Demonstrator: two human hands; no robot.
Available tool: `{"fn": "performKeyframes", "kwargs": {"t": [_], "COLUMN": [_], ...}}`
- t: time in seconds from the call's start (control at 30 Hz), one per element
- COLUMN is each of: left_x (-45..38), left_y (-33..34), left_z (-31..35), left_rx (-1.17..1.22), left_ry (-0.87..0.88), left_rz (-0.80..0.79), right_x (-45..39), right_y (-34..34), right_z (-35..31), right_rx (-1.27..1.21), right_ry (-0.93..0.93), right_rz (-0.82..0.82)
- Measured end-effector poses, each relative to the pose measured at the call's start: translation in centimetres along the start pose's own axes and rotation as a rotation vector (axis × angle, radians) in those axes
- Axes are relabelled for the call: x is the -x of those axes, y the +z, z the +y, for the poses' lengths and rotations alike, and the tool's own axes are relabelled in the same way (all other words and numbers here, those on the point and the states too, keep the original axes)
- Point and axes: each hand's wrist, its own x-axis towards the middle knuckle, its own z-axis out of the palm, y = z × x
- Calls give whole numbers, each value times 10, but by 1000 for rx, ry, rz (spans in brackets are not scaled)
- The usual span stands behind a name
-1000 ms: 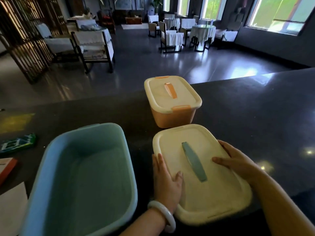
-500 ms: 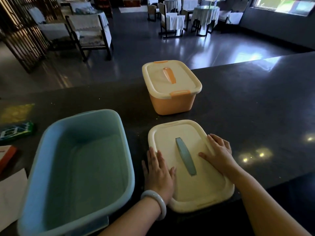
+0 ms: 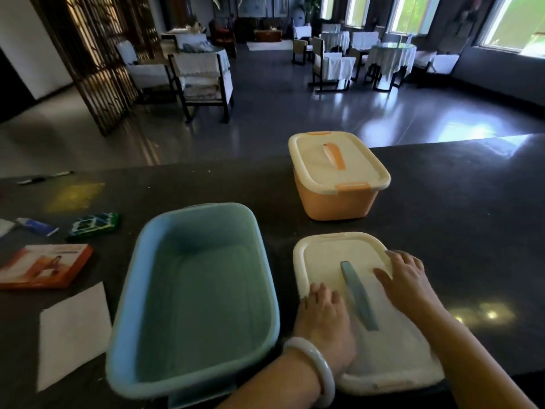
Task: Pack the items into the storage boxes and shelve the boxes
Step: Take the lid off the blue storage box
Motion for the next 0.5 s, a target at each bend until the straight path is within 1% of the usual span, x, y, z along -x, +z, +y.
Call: {"fn": "performKeyframes", "kwargs": {"t": [0.07,0.13,0.2,0.27,0.33,0.4,0.5], "left_x": [16,34,50,66,84,101,132], "left_y": [-26,-50,-71,-89,-104,-112,-112], "left_z": [3,-4,-23,-50,-85,-122,-180], "left_rx": [11,35,43,45,63,70,95], "left_ry": [99,156,160,110,29,-69,-225], "left_rz": [98,269,448,583,667,696,697], "right_x": [-3,-5,-3,4,15,27,48], "right_y": [-9,-16,-23,-29,-28,-23,-5], "right_z": [-32,-68,-107,-146,-184,-216,-266], "right_rx": [-3,-8,-44,-89,-131,-146,-166], "right_ry": [-76,-180,-270,-349,-462,-558,-685], "right_rz": [-2,1,-2,-18,-2,3,-61]}}
